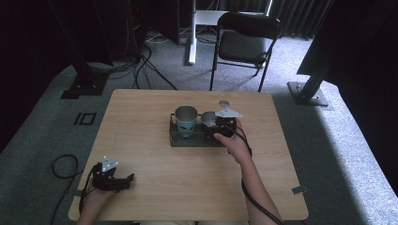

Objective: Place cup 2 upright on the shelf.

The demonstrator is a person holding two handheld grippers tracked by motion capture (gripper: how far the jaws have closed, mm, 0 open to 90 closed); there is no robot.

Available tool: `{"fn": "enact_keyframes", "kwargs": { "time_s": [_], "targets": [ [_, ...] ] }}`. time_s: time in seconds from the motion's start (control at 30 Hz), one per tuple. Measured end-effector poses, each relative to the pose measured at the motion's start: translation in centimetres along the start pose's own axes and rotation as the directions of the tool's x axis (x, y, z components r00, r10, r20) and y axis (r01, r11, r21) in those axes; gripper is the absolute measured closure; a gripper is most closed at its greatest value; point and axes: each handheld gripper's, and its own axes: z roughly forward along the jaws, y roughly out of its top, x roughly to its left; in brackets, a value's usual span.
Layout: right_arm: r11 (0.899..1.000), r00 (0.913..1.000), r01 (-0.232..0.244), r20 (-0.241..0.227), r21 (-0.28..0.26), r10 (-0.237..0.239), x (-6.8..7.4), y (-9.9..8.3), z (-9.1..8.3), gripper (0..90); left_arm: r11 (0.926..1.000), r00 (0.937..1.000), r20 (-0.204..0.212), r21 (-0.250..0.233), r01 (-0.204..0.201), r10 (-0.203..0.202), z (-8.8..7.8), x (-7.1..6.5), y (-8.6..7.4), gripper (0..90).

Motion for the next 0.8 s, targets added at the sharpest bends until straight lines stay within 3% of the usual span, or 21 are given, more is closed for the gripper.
{"fn": "enact_keyframes", "kwargs": {
  "time_s": [0.47, 0.8],
  "targets": [
    [1.0, 0.9998, -0.02, -0.004, -0.004, 0.02, 0.0, -0.2, 0.1, 13.6, 1.0, 1.0, 0.0, 0.0, 0.0, 0.0, 0.0, 0.0, 0.0, 2.8],
    [1.0, 0.9996, -0.009, -0.026, -0.02, 0.008, -0.2, 0.2, -1.3, 11.6, 1.0, 1.0, 0.0, 0.0, 0.0, 0.0, 0.0, 0.0, 0.0, 2.8]
  ]
}}
